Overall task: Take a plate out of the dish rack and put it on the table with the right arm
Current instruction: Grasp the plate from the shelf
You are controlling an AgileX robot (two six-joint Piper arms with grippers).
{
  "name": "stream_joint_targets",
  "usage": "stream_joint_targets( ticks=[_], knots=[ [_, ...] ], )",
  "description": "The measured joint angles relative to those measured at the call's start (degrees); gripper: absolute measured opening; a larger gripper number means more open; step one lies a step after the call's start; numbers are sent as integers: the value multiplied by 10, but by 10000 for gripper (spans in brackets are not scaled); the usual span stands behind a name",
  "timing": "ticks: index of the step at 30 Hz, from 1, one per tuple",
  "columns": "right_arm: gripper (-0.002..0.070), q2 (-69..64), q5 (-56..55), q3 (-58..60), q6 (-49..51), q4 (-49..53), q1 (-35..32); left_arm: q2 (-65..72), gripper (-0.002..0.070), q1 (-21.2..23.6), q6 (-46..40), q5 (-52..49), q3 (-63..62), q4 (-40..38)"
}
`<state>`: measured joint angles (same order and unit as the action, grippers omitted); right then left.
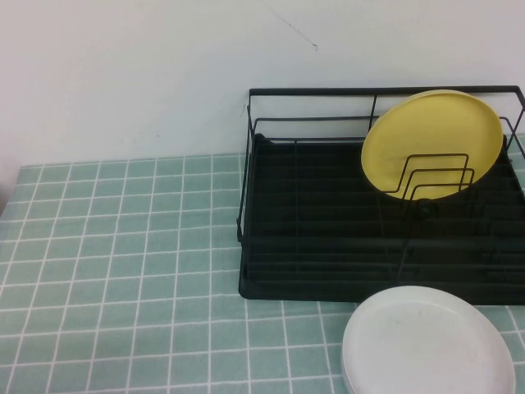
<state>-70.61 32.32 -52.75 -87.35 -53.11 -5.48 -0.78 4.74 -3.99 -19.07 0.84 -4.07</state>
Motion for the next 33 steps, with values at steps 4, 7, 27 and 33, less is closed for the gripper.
stream_joint_targets(
  ticks=[4, 7, 27, 33],
  knots=[
    [313, -88, -1, -73, -35, 1, 4, 0, -3, 0, 0, 0, 0, 0],
    [335, -148, -1, -127, -59, 1, 4, 0, -3, 0, 0, 0, 0, 0],
    [342, -355, -13, -293, -117, 7, 35, 0, -3, 0, 0, 0, 0, 0],
    [342, -373, -59, -297, -122, -4, 37, 0, -3, 0, 0, 0, 0, 0]
  ],
)
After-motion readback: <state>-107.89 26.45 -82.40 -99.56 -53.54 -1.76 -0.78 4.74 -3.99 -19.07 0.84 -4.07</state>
